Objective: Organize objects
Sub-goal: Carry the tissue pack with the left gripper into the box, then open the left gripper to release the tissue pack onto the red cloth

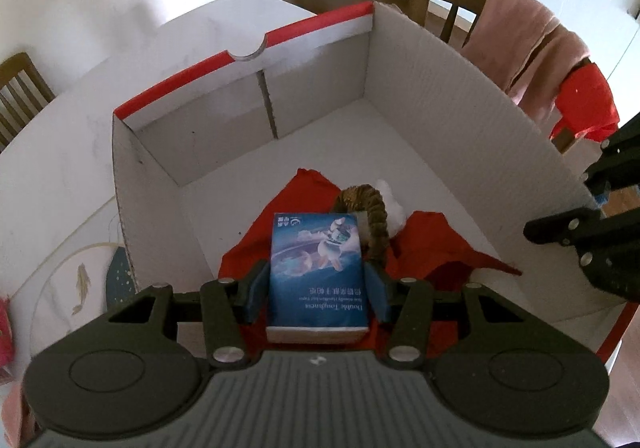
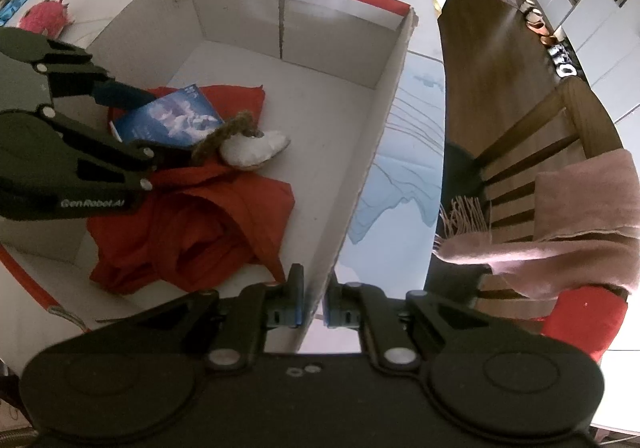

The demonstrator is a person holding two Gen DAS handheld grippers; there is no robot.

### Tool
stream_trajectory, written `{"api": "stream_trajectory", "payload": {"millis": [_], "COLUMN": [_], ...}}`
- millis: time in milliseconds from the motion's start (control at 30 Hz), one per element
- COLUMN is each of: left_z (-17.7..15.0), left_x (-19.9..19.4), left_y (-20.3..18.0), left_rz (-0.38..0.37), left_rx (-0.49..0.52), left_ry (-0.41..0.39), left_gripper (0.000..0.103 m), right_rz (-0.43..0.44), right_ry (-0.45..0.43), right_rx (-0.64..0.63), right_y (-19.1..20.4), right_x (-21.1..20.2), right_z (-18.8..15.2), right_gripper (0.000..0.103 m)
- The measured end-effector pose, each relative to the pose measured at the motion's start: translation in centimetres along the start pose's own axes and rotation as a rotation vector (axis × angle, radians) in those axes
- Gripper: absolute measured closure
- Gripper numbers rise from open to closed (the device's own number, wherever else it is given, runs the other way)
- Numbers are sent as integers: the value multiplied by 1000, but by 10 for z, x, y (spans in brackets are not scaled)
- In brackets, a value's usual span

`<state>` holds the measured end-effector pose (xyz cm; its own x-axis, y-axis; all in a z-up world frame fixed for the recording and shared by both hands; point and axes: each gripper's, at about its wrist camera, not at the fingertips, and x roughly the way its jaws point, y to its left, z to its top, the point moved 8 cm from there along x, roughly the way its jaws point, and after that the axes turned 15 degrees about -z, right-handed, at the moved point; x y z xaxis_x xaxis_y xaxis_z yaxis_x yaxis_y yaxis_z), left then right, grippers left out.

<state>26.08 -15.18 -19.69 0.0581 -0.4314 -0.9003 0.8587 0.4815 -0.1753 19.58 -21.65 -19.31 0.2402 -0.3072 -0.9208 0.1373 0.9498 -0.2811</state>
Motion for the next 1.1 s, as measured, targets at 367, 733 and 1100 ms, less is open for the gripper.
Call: {"api": "stream_trajectory", "payload": {"millis": [367, 733, 1100], "left_z": [3, -7, -34], "left_x": [-17, -56, -107], "left_y": [-6, -2, 8], "left_rz": [-15, -20, -25], "left_rx": [6, -16, -68], "left_ry": [-53, -93, -156], "left_gripper": [36, 35, 32], "right_rz": [-19, -42, -57], "right_ry": [-14, -10, -1], "right_rx": [31, 36, 48], "right_y": [-4, -5, -5], "right_x": [-7, -8, -8], "right_z": [1, 3, 4], "right_gripper": [97, 98, 98]}}
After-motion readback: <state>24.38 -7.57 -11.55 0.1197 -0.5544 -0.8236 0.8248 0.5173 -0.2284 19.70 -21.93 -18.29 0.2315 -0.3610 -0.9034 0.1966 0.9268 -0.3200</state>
